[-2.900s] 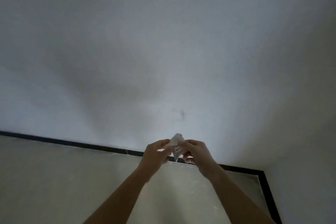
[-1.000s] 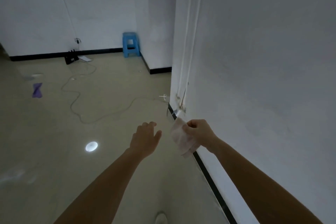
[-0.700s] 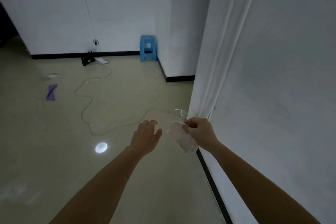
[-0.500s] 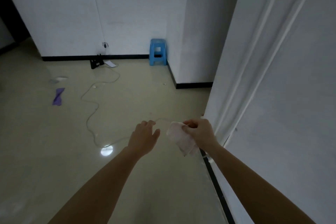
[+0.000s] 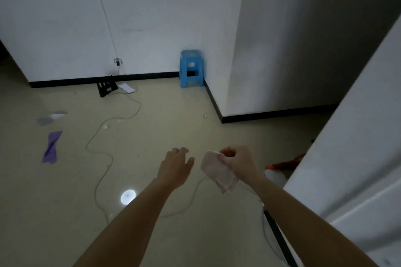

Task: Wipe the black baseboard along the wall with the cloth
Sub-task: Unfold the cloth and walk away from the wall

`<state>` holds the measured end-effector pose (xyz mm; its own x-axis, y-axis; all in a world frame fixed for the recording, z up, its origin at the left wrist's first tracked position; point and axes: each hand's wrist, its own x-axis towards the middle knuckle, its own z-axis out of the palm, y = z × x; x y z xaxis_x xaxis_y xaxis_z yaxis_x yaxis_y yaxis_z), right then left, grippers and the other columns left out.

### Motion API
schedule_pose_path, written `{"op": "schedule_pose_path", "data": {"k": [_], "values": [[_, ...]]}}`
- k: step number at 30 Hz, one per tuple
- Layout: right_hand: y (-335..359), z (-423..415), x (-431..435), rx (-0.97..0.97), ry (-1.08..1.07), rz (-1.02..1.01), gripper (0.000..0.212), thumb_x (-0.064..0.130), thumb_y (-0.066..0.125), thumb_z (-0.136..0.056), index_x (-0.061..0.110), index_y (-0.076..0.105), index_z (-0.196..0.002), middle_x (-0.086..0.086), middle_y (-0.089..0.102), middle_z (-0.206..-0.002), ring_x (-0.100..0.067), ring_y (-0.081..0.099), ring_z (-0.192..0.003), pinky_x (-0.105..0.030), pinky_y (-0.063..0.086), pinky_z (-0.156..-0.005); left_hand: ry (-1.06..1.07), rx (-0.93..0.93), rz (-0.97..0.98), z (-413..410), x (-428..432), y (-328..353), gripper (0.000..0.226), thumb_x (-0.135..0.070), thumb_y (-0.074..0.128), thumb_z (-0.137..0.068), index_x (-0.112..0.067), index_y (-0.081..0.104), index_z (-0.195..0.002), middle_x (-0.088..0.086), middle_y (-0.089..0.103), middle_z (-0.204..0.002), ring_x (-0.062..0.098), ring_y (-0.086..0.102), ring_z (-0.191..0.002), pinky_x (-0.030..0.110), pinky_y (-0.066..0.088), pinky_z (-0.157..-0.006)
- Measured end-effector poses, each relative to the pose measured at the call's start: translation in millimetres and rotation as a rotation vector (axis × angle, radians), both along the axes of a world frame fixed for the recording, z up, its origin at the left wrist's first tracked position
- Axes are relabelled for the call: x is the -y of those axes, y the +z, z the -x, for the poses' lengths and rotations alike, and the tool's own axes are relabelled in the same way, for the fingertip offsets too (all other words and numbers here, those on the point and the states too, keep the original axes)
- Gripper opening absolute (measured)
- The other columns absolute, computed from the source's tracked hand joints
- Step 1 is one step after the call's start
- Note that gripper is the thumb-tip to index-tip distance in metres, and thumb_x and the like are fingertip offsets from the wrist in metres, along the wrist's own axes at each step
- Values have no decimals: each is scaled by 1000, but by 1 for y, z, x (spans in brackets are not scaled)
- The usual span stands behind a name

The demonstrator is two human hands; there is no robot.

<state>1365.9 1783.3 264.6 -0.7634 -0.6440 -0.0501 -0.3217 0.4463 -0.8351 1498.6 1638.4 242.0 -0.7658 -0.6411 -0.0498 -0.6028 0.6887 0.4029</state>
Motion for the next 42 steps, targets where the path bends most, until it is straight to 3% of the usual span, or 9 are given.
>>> {"op": "schedule_pose_path", "data": {"k": [9,14,18,24,28,36,42], "values": [[-12,192,237,-3,-30,-8,8,14,73,-81,13,76,-89,2,69,-78,-10,63,-73,-19,45,-62,-1,3,-16,195,240,-16,45,-41,39,-101,-16,43,-139,8,47,-136,25,42,-125,39,40,-101],[-1,291,363,-8,2,-38,7,11,71,-83,11,75,-89,3,67,-78,-10,62,-71,-22,49,-65,41,21,-22,283,361,-10,45,-41,39,-101,-17,42,-139,8,46,-135,25,40,-126,39,39,-101],[0,358,468,4,15,-75,8,12,71,-83,14,74,-89,3,68,-81,-12,63,-78,-32,54,-77,74,29,0,343,464,-6,44,-41,38,-100,-17,43,-137,7,47,-134,24,40,-125,38,39,-99],[-6,452,633,12,33,-45,5,15,71,-84,19,71,-87,12,63,-75,-5,60,-72,-20,50,-67,79,20,-2,437,634,-13,45,-40,38,-100,-16,43,-138,8,46,-135,25,40,-125,38,38,-100],[-6,510,741,47,0,-21,7,27,73,-83,21,70,-87,11,66,-78,-11,63,-78,-19,49,-63,54,32,-29,499,744,-19,46,-41,38,-100,-16,43,-139,8,46,-136,24,40,-125,38,39,-101],[3,641,915,58,-52,-21,11,26,71,-85,17,71,-90,8,66,-81,-13,64,-82,-25,54,-73,-34,13,-46,643,916,-14,47,-42,38,-101,-16,41,-140,7,46,-136,23,42,-123,37,41,-101],[-20,771,1031,74,-69,-31,2,20,70,-86,22,69,-87,7,68,-85,-12,64,-84,-30,56,-78,-58,16,-47,781,1037,-34,47,-42,38,-101,-17,40,-141,5,45,-137,21,41,-124,36,40,-101]]}}
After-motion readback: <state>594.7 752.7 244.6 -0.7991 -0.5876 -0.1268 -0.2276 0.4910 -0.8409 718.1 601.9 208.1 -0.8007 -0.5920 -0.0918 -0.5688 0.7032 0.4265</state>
